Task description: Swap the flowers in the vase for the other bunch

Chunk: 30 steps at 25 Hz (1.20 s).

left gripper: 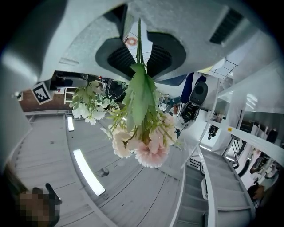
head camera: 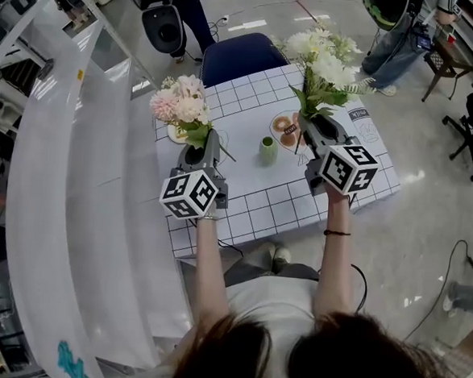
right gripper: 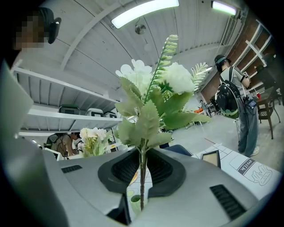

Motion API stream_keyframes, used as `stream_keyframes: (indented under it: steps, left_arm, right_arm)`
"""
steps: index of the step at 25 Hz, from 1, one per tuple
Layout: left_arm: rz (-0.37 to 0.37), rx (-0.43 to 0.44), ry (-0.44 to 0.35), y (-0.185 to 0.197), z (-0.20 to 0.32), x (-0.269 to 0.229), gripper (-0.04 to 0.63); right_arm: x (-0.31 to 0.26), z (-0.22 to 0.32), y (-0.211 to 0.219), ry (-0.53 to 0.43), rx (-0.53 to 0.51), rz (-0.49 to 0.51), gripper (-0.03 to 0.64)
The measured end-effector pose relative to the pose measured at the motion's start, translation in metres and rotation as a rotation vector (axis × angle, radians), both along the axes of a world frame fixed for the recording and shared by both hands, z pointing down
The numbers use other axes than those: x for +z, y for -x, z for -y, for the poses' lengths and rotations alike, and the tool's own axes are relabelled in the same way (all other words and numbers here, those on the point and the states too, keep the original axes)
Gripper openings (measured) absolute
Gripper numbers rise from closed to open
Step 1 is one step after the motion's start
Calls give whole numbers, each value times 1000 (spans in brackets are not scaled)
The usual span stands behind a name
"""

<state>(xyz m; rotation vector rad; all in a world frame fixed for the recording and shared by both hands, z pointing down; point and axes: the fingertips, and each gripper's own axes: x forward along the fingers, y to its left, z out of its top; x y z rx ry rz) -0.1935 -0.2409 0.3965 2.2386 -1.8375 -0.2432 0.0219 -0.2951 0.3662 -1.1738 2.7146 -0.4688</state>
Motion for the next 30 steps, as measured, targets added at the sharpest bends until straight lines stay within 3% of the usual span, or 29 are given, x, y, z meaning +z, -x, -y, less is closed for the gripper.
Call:
stream_keyframes:
  steps: [9,14,22,30]
  left_arm:
    - [4,-6,28,16,-1,7,75]
    - [-9,1,32,7,16,5,75]
    - [-27,57,53,12,16,10,75]
    - [-37,54,51,34,19,20,75]
  right_arm:
    - [-9,10,17,-24,-15,23,48]
    - [-15,25,13,-27,-23,20,48]
    - [-18,18,43,-43,-25,10,48]
    - [1,21,74,-49,-44,-5,48]
